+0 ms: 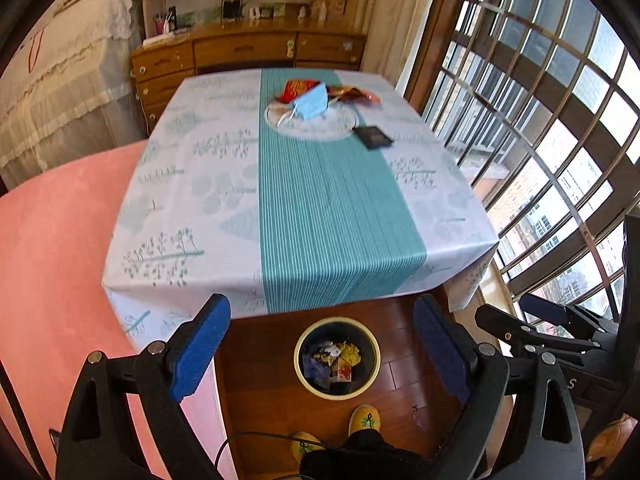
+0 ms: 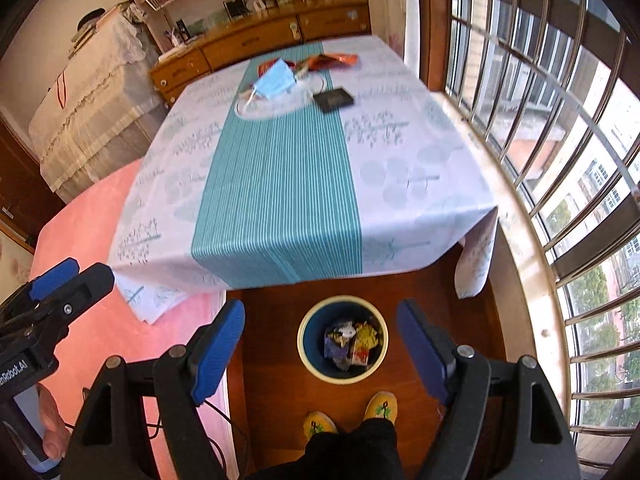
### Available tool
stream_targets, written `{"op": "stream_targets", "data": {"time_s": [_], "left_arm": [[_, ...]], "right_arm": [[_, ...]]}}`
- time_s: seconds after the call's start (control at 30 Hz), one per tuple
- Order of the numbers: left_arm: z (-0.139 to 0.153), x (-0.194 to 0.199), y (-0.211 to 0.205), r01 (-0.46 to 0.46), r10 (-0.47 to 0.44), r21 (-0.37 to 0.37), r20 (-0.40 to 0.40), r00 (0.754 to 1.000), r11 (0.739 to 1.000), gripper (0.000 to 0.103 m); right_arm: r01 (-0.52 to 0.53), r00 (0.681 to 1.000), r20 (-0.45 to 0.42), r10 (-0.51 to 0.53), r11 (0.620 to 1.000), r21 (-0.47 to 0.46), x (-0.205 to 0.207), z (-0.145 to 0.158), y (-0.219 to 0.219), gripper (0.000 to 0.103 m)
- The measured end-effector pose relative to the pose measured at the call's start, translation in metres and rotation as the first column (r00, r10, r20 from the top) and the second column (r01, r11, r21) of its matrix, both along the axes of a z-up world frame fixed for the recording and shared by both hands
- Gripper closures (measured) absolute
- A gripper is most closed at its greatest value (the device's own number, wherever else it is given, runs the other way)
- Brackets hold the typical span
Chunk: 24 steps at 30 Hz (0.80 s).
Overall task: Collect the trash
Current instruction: 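Raise both open tools back toward the table, then grasp the black tag card with the right tool while the left tool grasps the blue mask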
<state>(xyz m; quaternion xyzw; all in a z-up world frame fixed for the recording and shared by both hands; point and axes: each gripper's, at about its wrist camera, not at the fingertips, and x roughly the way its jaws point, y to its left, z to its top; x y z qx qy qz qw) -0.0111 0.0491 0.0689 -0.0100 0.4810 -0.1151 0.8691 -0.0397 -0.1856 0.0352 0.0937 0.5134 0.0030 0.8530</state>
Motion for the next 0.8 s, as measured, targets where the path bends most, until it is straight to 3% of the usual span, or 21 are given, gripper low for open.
{"op": "stream_targets", "data": {"time_s": [0.2, 0.43, 0.67, 0.8], "left_arm": [[0.030, 0.006, 0.000, 0.020, -0.021, 0.015, 0.079, 0.997, 1.000, 0.011], [0.042, 0.027, -0.008, 0.013, -0.016, 0.026, 0.106, 0.994, 1.000, 0.011], [0.042, 0.070, -0.027, -0.012, 0.005, 0.056, 0.120, 0.993, 0.998, 0.011], [0.032, 0.113, -0.039, -0.063, 0.055, 0.070, 0.101, 0.993, 0.996, 0.011]], "right_arm": [[0.003, 0.997, 0.078, -0.001, 0.999, -0.032, 0.012, 0.030, 0.000, 0.024], [-0.032, 0.988, 0.145, 0.045, 0.995, -0.091, 0.038, 0.048, -0.001, 0.024], [-0.063, 0.981, 0.176, 0.076, 0.995, -0.079, 0.093, 0.041, -0.021, 0.024], [-0.117, 0.981, 0.151, 0.123, 0.992, -0.050, 0.147, 0.023, -0.036, 0.024]]}}
